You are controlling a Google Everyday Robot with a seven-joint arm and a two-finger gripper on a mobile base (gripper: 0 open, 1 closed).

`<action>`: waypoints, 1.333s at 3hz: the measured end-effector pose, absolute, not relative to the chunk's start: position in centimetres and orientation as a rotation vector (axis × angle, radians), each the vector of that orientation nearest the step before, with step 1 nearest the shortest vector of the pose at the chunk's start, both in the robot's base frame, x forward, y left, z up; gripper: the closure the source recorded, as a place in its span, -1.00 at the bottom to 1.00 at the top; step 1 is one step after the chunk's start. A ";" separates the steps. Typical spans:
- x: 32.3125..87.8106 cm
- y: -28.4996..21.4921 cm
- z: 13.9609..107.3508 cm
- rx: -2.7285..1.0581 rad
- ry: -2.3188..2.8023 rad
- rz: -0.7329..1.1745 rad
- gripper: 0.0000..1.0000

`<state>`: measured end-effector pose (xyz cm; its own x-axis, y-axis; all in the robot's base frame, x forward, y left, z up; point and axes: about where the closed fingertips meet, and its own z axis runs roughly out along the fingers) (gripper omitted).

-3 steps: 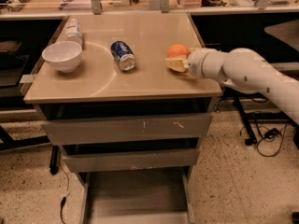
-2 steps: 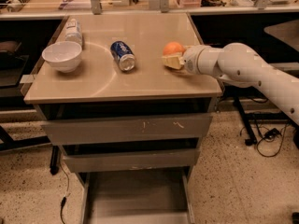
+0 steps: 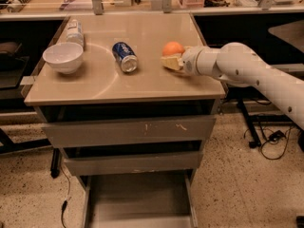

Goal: Pick orange from bottom drawer and place on counter

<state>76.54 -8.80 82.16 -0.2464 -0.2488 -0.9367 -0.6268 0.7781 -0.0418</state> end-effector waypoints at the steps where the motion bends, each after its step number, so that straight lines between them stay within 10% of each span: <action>1: 76.5 -8.8 82.2 -0.675 1.827 0.412 0.15; 4: 76.5 -8.8 82.2 -0.675 1.827 0.412 -1.00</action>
Offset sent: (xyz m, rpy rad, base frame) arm 0.0000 0.0000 0.0000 0.0000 0.0000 0.0000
